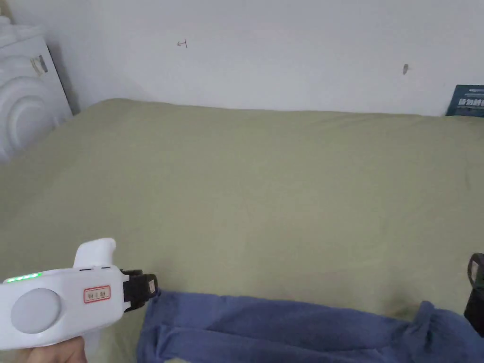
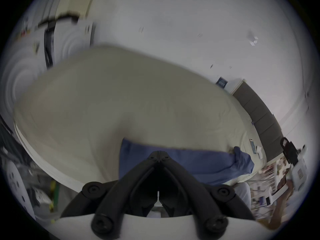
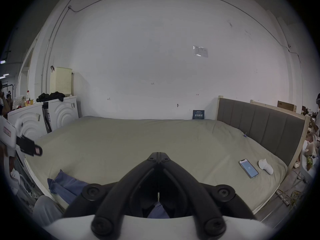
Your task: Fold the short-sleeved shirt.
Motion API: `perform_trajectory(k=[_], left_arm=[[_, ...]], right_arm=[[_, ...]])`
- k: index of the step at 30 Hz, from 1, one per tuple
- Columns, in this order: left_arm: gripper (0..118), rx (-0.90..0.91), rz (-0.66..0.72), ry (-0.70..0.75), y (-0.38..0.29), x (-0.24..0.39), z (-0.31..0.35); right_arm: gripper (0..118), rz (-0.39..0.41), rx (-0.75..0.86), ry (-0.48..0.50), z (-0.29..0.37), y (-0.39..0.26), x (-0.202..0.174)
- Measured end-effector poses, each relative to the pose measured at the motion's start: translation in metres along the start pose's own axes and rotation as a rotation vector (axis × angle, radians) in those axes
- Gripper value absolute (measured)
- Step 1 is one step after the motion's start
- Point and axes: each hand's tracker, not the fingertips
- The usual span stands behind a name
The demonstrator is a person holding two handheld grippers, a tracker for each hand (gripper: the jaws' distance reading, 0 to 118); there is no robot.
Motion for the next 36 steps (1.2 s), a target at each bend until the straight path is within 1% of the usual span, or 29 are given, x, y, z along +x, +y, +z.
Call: perform_trajectory(k=[1, 4, 5, 7, 8, 9, 10, 11, 12, 14, 17, 19, 21, 22, 23, 24, 26, 27, 28, 29, 30, 31, 32, 34, 36], left_arm=[[0, -0.006, 0.061, -0.020, 0.000, -0.016, -0.008], [0, -0.113, 0.196, -0.162, 0.009, -0.056, -0.032], [0, -0.118, 0.180, -0.163, 0.007, -0.052, -0.036], [0, -0.167, 0.086, -0.166, 0.013, -0.058, -0.048], [2, -0.162, 0.114, -0.160, 0.014, -0.058, -0.051], [22, -0.173, 0.120, -0.167, 0.014, -0.058, -0.053], [58, -0.201, 0.144, -0.227, 0.016, -0.063, -0.060], [99, -0.245, 0.170, -0.272, 0.018, -0.067, -0.067], [118, -0.278, 0.178, -0.298, 0.019, -0.070, -0.075], [118, -0.330, 0.209, -0.363, 0.017, -0.078, -0.087], [118, -0.357, 0.265, -0.407, 0.010, -0.086, -0.106], [118, -0.346, 0.259, -0.437, 0.007, -0.087, -0.112], [117, -0.358, 0.268, -0.512, 0.007, -0.090, -0.110], [110, -0.365, 0.289, -0.545, 0.005, -0.088, -0.112], [94, -0.392, 0.291, -0.596, 0.002, -0.087, -0.115], [86, -0.411, 0.291, -0.590, -0.002, -0.082, -0.120], [67, -0.424, 0.252, -0.506, -0.007, -0.074, -0.126], [23, -0.448, 0.211, -0.411, -0.012, -0.070, -0.132], [14, -0.448, 0.234, -0.435, -0.014, -0.074, -0.134], [13, -0.440, 0.315, -0.506, -0.010, -0.079, -0.132], [10, -0.429, 0.326, -0.497, -0.009, -0.079, -0.129], [8, -0.410, 0.235, -0.460, -0.009, -0.076, -0.124], [8, -0.410, 0.194, -0.434, -0.008, -0.073, -0.119], [7, -0.397, 0.212, -0.421, -0.005, -0.072, -0.110], [6, -0.374, 0.234, -0.414, -0.001, -0.075, -0.102]], right_arm=[[1, 0.003, -0.009, -0.005, 0.001, -0.001, -0.003], [1, 0.010, -0.042, -0.006, 0.000, -0.006, -0.013], [1, 0.015, -0.057, 0.001, -0.001, -0.009, -0.015], [1, 0.040, -0.084, -0.005, -0.002, -0.014, -0.021], [1, 0.054, -0.102, -0.002, -0.004, -0.016, -0.022], [1, 0.058, -0.111, 0.000, -0.004, -0.017, -0.023], [1, 0.059, -0.118, -0.001, -0.005, -0.018, -0.024], [1, 0.061, -0.124, 0.000, -0.005, -0.019, -0.024], [1, 0.058, -0.127, 0.000, -0.005, -0.020, -0.024], [1, 0.045, -0.142, 0.006, -0.006, -0.023, -0.024], [1, 0.037, -0.169, 0.004, -0.009, -0.029, -0.024], [1, 0.028, -0.180, 0.001, -0.010, -0.033, -0.024], [1, 0.016, -0.197, 0.000, -0.011, -0.036, -0.022], [1, 0.003, -0.205, 0.004, -0.012, -0.038, -0.021], [1, -0.010, -0.214, 0.006, -0.013, -0.040, -0.021], [1, -0.019, -0.220, 0.005, -0.014, -0.040, -0.020], [1, -0.036, -0.223, 0.008, -0.014, -0.041, -0.021], [1, -0.041, -0.222, 0.011, -0.014, -0.040, -0.021], [1, -0.045, -0.218, 0.011, -0.013, -0.039, -0.020], [1, -0.046, -0.214, 0.012, -0.012, -0.037, -0.020], [1, -0.046, -0.209, 0.014, -0.011, -0.036, -0.020], [1, -0.045, -0.205, 0.016, -0.010, -0.034, -0.019], [1, -0.044, -0.197, 0.021, -0.010, -0.032, -0.018], [1, -0.040, -0.195, 0.023, -0.011, -0.029, -0.016], [1, -0.053, -0.186, 0.030, -0.011, -0.028, -0.015]])
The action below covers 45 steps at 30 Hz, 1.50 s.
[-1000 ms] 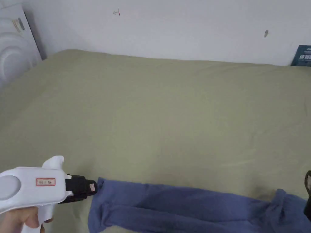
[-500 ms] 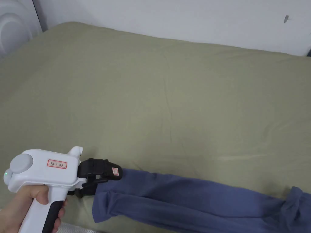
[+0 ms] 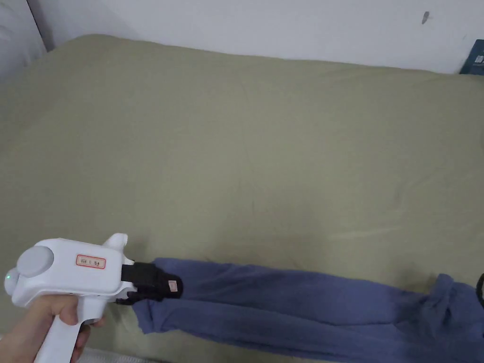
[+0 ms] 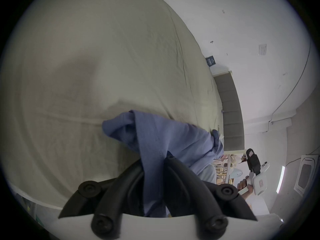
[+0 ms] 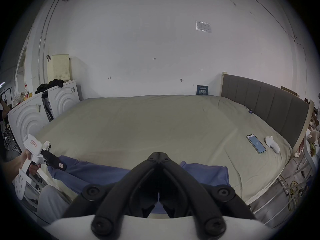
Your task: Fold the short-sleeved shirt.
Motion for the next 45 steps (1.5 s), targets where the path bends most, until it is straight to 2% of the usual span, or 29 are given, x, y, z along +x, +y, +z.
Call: perform_trajectory(k=[9, 13, 17, 24, 30, 34, 35, 36, 37, 38, 43, 44, 45], left_arm=[[6, 0.101, 0.011, 0.080, 0.010, 0.014, 0.065], [6, 0.161, 0.011, 0.185, 0.014, 0.022, 0.107], [6, 0.146, -0.095, 0.316, 0.005, 0.059, 0.111], [6, 0.062, -0.393, 0.498, -0.021, 0.161, 0.051], [6, -0.027, -0.521, 0.506, -0.050, 0.222, -0.042], [8, -0.064, -0.582, 0.532, -0.064, 0.235, -0.115], [18, -0.092, -0.613, 0.507, -0.067, 0.235, -0.130], [61, -0.091, -0.612, 0.499, -0.071, 0.236, -0.142], [100, -0.096, -0.625, 0.463, -0.075, 0.238, -0.155], [118, -0.132, -0.626, 0.434, -0.076, 0.238, -0.165], [118, -0.079, -0.507, 0.289, -0.073, 0.247, -0.137], [115, -0.055, -0.494, 0.278, -0.071, 0.243, -0.126], [101, -0.030, -0.494, 0.279, -0.066, 0.243, -0.115]], right_arm=[[1, -0.021, 0.012, 0.023, 0.002, 0.000, 0.009], [1, -0.036, 0.010, 0.036, 0.004, -0.001, 0.015], [1, -0.025, 0.015, 0.035, 0.004, -0.004, 0.018], [1, -0.054, 0.018, 0.051, 0.011, -0.008, 0.024], [1, -0.094, 0.015, 0.047, 0.021, -0.015, 0.041], [1, -0.101, 0.010, 0.028, 0.028, -0.018, 0.052], [1, -0.106, 0.007, 0.023, 0.030, -0.019, 0.055], [1, -0.113, 0.005, 0.023, 0.031, -0.020, 0.058], [1, -0.123, 0.000, 0.006, 0.032, -0.021, 0.060], [1, -0.126, -0.002, -0.002, 0.033, -0.022, 0.063], [1, -0.152, -0.022, -0.017, 0.033, -0.027, 0.072], [1, -0.155, -0.028, -0.014, 0.031, -0.027, 0.073], [1, -0.156, -0.027, -0.014, 0.031, -0.027, 0.072]])
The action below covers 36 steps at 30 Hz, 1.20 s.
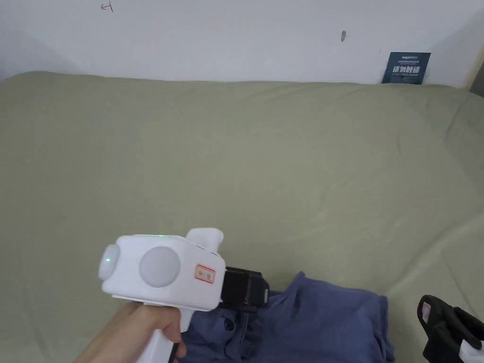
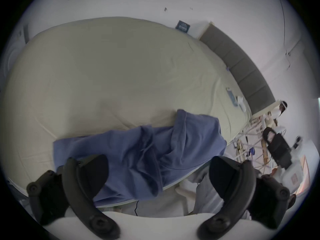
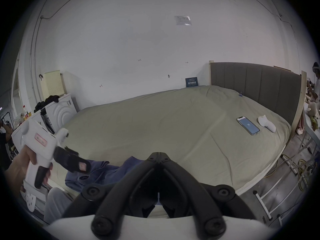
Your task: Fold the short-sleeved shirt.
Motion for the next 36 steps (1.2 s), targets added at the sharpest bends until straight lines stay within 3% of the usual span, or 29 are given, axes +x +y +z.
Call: perform_trajectory(k=[1, 2, 5, 9, 14, 17, 22, 23, 26, 32, 35, 36], left_arm=[[78, 0.053, 0.023, 0.007, -0.004, -0.010, 0.012], [39, 0.070, 0.039, 0.004, -0.008, -0.020, 0.022], [0, 0.092, 0.129, 0.008, -0.017, -0.055, 0.028], [0, 0.058, 0.246, -0.152, -0.024, -0.086, 0.002], [0, -0.053, 0.264, -0.200, -0.026, -0.080, -0.073], [0, -0.067, 0.334, -0.305, -0.039, -0.074, -0.102], [0, -0.079, 0.333, -0.282, -0.028, -0.078, -0.080], [0, -0.089, 0.283, -0.208, -0.023, -0.074, -0.065], [0, -0.018, 0.185, -0.194, -0.016, -0.082, -0.005], [1, 0.011, 0.175, -0.062, -0.029, -0.141, 0.064], [15, 0.002, 0.233, -0.054, -0.037, -0.169, 0.058], [60, -0.011, 0.272, -0.103, -0.036, -0.181, 0.049]], right_arm=[[1, -0.002, 0.002, 0.001, -0.001, 0.000, -0.001], [1, -0.003, 0.002, 0.004, -0.002, 0.001, -0.001], [1, 0.003, 0.000, 0.012, -0.007, 0.002, -0.004], [1, -0.002, -0.005, 0.017, -0.011, 0.002, -0.006], [1, -0.024, -0.026, 0.022, -0.011, -0.001, -0.006], [1, -0.012, -0.036, 0.011, -0.011, -0.001, -0.006], [1, -0.007, -0.048, 0.014, -0.017, 0.001, -0.005], [1, -0.009, -0.045, 0.018, -0.018, 0.002, -0.006], [1, -0.022, -0.027, 0.036, -0.020, 0.005, -0.013], [1, 0.015, -0.042, 0.074, -0.030, 0.005, -0.032], [1, 0.020, -0.050, 0.087, -0.033, 0.003, -0.040], [1, 0.019, -0.052, 0.089, -0.034, 0.003, -0.042]])
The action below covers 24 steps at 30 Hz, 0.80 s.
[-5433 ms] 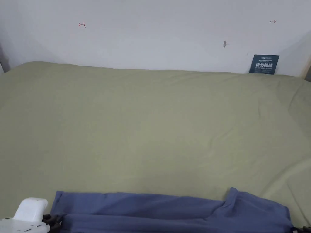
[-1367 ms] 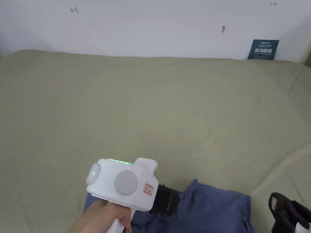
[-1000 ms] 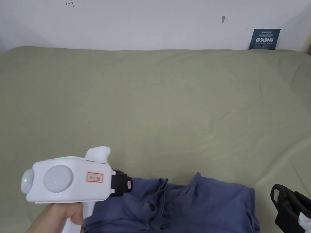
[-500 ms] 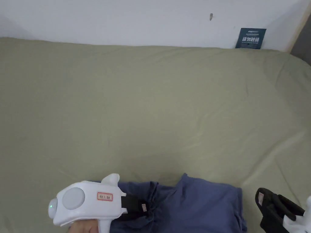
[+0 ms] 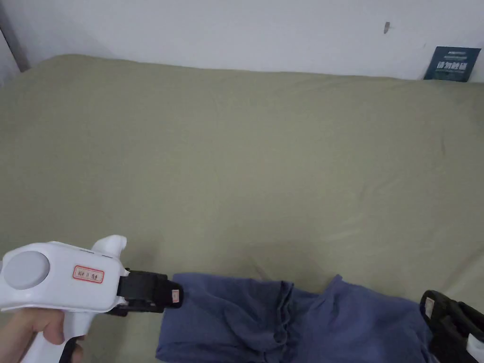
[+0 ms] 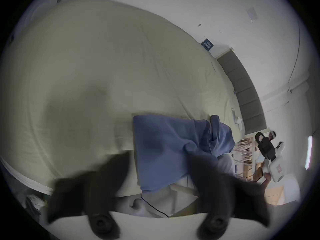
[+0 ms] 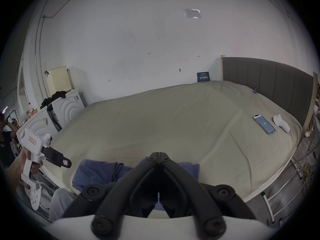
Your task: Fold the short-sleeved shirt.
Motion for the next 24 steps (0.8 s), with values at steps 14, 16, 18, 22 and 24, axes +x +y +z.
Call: perform_trajectory(k=[14, 16, 18, 22, 24], left_arm=[[65, -0.081, 0.145, -0.300, 0.011, -0.025, -0.062], [9, -0.098, 0.141, -0.176, 0.008, -0.027, -0.068], [9, -0.092, 0.127, -0.201, 0.005, -0.027, -0.066], [9, -0.034, 0.136, -0.188, 0.007, -0.022, -0.043], [9, -0.011, 0.138, -0.203, 0.006, -0.023, -0.025]], right_arm=[[1, 0.041, -0.024, 0.002, -0.006, 0.000, -0.006], [1, 0.038, -0.019, 0.003, -0.005, 0.000, -0.005], [1, 0.037, -0.018, 0.002, -0.004, 0.001, -0.004], [1, 0.034, -0.005, 0.003, 0.000, 0.003, -0.001], [1, 0.035, -0.002, 0.003, 0.000, 0.005, 0.000]])
